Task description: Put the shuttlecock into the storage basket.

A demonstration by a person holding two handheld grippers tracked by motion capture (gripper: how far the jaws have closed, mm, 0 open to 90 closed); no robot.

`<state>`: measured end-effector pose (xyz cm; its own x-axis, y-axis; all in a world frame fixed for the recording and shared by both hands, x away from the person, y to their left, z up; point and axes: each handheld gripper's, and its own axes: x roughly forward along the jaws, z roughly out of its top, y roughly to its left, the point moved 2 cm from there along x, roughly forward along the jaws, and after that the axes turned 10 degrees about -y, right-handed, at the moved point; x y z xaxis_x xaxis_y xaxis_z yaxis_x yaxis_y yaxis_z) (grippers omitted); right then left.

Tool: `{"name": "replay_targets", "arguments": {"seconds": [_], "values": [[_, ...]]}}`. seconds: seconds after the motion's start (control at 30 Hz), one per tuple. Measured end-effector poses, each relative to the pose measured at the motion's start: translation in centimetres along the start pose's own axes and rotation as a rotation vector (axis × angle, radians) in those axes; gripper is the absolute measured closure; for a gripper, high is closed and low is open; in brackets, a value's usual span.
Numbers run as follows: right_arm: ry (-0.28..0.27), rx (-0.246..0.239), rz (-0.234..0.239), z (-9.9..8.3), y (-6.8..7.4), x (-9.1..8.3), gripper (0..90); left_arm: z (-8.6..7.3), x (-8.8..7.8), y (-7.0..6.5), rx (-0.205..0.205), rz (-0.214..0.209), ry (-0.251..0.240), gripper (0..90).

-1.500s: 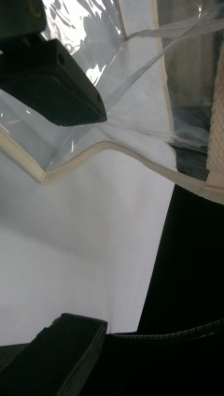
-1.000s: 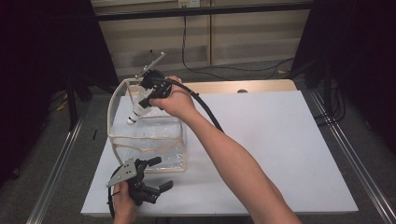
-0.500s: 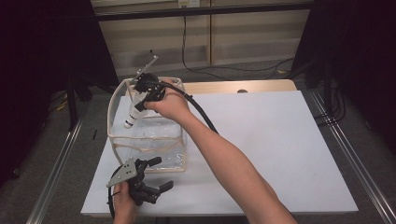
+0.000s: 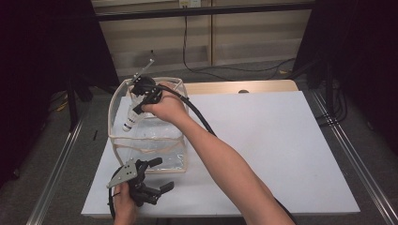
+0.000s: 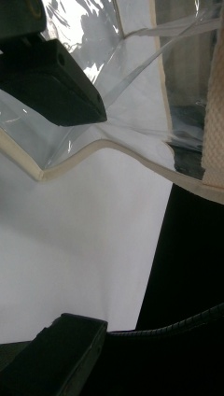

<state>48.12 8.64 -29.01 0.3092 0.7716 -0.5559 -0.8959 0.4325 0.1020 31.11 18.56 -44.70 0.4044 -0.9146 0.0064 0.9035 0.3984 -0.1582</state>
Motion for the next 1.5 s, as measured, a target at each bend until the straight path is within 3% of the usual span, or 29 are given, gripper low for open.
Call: {"name": "replay_targets", "arguments": {"seconds": [0.8,1.5], "values": [[0.041,-0.005,0.006,-0.6,-0.3,2.1,88.8,0.0,0.0,0.0,-0.001,-0.002,-0.001,2.8],[0.072,-0.054,0.014,-1.1,-0.2,2.8,88.5,-0.1,0.1,0.0,-0.005,-0.002,0.001,2.7]]}}
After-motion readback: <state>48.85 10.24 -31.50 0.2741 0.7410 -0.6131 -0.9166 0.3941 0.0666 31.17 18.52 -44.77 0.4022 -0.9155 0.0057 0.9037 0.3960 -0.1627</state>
